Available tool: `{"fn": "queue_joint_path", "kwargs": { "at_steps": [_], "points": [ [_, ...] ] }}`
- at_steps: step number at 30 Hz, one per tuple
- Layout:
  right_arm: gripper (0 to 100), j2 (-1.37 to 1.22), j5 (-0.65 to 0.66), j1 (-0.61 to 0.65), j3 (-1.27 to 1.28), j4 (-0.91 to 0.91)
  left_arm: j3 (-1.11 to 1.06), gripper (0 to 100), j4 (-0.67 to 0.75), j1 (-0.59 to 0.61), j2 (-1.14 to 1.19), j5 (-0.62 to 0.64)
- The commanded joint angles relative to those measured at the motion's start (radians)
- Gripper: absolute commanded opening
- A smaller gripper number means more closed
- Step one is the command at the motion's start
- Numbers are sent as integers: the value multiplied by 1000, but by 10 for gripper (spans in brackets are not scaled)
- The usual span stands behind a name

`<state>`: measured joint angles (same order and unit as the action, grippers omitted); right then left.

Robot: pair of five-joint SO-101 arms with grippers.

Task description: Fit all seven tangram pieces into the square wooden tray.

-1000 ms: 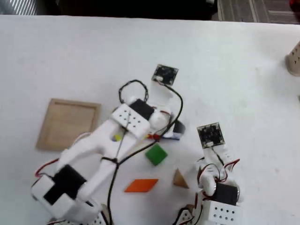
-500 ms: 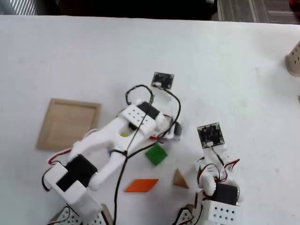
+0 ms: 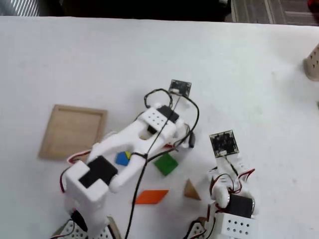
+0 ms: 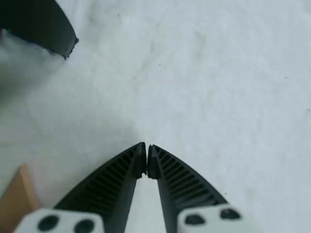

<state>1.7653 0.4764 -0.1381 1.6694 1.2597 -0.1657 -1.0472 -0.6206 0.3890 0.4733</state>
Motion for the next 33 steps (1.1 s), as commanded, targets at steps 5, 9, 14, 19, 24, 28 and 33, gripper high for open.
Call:
{"fn": "queue_joint_path", "kwargs": {
  "at_steps": [5, 9, 14, 19, 24, 28, 33],
  "points": [
    [18, 12, 12, -5, -17, 5, 74, 135, -49, -18, 51, 2],
    [18, 12, 12, -5, -17, 5, 78, 37, -49, -16, 51, -58],
    [18, 12, 12, -5, -17, 5, 77, 23, -51, -13, 39, -89],
    [18, 12, 12, -5, -17, 5, 60, 24, -64, -10, -19, -91],
    [18, 12, 12, -5, -17, 5, 58, 24, -66, -10, -35, -91],
    [18, 12, 12, -5, -17, 5, 58, 24, -66, -12, -41, -91],
    [18, 12, 12, -5, -17, 5, 64, 23, -66, -22, -42, -92]
  ]
}}
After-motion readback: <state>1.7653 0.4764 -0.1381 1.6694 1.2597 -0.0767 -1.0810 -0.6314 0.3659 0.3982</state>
